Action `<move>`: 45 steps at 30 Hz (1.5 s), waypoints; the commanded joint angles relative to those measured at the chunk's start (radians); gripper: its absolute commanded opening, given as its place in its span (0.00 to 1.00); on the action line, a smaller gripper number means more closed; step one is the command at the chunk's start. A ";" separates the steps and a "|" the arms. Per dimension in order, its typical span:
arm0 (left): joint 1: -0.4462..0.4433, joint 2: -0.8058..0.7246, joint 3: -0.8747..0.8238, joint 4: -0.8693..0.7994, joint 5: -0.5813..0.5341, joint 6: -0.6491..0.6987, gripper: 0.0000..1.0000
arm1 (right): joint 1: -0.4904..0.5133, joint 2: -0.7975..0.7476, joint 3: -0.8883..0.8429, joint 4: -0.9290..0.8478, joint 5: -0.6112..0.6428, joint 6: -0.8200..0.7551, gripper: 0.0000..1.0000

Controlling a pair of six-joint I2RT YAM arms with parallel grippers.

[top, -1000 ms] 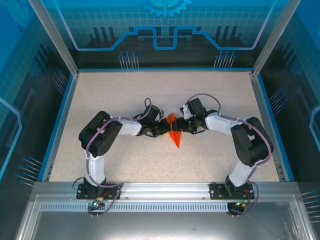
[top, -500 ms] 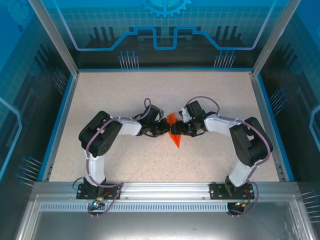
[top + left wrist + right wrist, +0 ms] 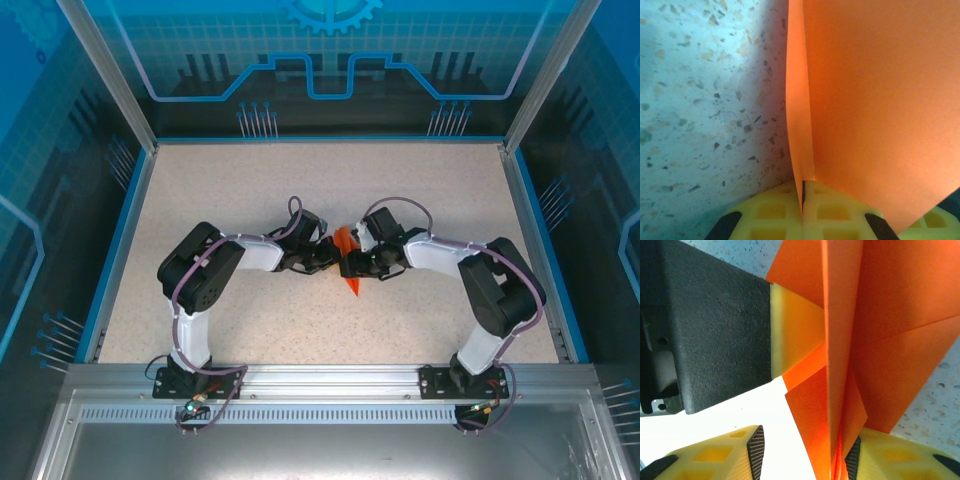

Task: Fold a paper plane with a square sheet of paper (pick it up from the middle)
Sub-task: Move the paper plane to the center of the table.

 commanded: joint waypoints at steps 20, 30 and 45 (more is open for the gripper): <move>0.015 -0.043 0.004 -0.081 -0.035 0.020 0.07 | 0.071 0.077 0.133 -0.164 0.259 -0.026 0.20; 0.065 -0.161 0.004 -0.204 -0.093 0.049 0.36 | 0.089 0.073 0.154 -0.190 0.298 -0.016 0.03; 0.086 -0.411 -0.011 -0.610 -0.579 0.064 0.94 | 0.140 0.123 0.222 -0.262 0.501 0.020 0.10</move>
